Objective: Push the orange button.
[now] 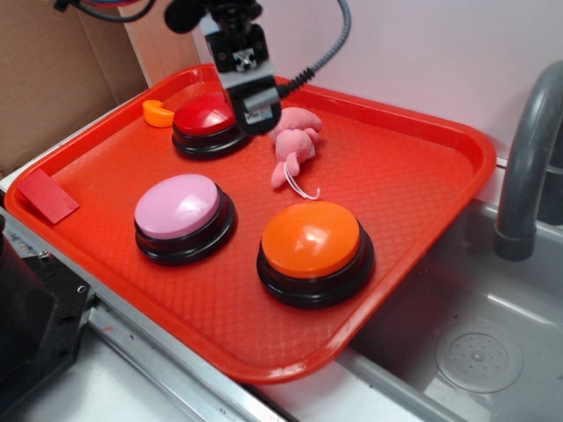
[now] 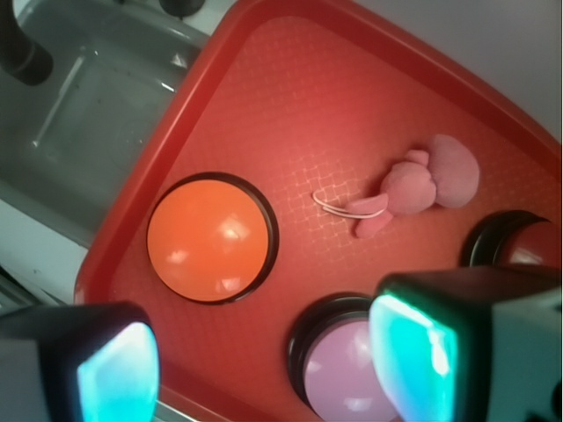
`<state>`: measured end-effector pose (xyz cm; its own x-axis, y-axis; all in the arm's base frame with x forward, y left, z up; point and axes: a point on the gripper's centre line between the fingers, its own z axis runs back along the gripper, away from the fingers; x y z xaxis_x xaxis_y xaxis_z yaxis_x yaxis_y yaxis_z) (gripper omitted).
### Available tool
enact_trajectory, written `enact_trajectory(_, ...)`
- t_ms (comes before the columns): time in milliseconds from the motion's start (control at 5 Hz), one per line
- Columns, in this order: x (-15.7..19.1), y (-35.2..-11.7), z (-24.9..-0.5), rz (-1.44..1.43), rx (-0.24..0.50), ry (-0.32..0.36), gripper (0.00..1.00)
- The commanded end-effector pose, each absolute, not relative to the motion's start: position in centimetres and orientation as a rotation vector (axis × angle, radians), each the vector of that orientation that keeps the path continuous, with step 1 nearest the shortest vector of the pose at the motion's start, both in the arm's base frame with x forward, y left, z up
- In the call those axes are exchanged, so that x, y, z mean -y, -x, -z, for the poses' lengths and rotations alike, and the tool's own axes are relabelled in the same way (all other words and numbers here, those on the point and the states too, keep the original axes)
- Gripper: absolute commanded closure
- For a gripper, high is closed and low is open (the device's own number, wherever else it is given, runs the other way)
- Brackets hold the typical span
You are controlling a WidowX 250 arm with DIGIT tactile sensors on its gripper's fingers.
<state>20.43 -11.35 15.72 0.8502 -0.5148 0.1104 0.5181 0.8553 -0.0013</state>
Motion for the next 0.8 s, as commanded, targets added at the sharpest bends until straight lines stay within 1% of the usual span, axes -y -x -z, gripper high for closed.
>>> enact_trajectory(0, 11.8, -18.7, -17.7, 0.56, 0.144, 0.061, 0.0)
enact_trajectory(200, 11.6, -18.4, -18.3, 0.573, 0.148, 0.066, 0.0)
enact_trajectory(400, 11.5, -17.9, -18.7, 0.585, 0.175, 0.085, 0.0)
enact_trajectory(600, 11.3, -18.0, -19.1, 0.561, 0.158, 0.032, 0.0)
